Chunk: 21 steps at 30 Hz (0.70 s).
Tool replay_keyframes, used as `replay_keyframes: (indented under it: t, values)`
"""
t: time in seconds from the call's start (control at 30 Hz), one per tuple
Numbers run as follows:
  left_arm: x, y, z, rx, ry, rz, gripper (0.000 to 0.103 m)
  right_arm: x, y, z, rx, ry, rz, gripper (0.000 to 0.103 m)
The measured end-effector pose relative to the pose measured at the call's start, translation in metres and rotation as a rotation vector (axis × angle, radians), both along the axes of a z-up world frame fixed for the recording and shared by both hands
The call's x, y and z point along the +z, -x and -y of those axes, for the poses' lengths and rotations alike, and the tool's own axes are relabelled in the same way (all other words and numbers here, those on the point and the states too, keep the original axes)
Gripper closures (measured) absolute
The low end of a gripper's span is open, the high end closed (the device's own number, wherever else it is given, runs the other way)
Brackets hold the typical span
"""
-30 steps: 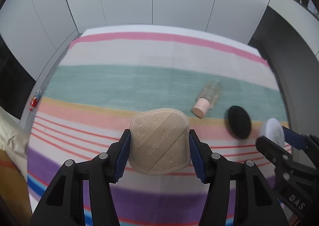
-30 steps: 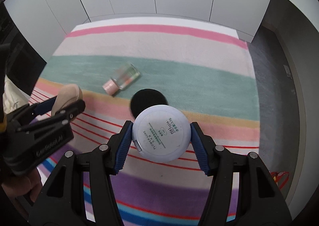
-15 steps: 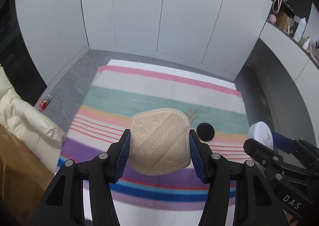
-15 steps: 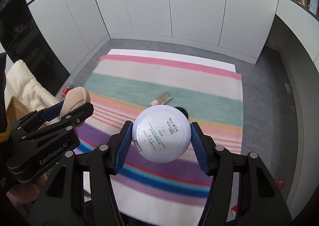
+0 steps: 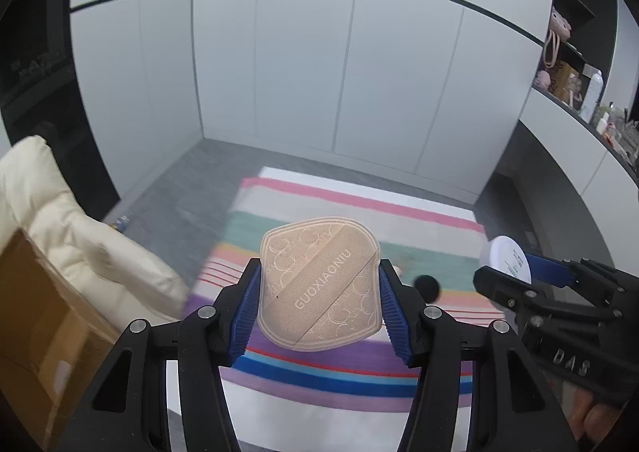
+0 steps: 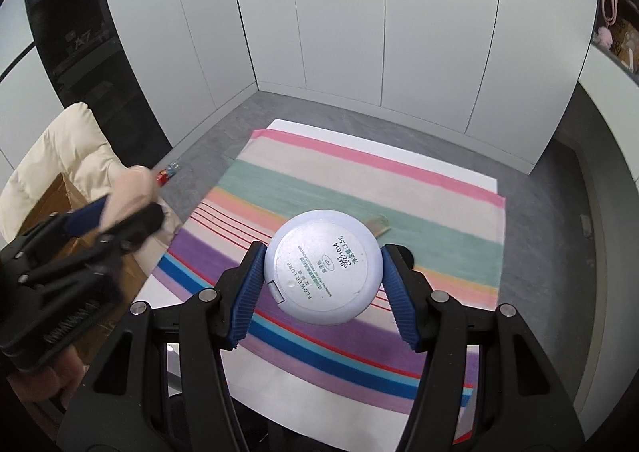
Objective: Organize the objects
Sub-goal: 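Carry the puff with left tool while right tool carries the compact to the cardboard box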
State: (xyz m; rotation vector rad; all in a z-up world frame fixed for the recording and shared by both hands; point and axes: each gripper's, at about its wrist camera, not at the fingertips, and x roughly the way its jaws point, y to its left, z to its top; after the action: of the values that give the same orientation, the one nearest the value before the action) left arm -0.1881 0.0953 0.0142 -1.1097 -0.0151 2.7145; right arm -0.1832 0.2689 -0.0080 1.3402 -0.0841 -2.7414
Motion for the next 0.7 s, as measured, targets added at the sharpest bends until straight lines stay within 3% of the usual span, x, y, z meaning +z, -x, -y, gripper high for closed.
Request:
replay_keyframes:
  t: [0.23, 0.7]
  values:
    - [0.007, 0.003, 0.050, 0.084, -0.025, -0.014, 0.046, 0.002, 0.017, 0.023, 0.033, 0.026, -0.007, 0.043]
    - [0.012, -0.012, 0.133, 0.223, -0.025, -0.028, 0.045, 0.011, 0.030, 0.115, 0.186, 0.026, -0.052, 0.043]
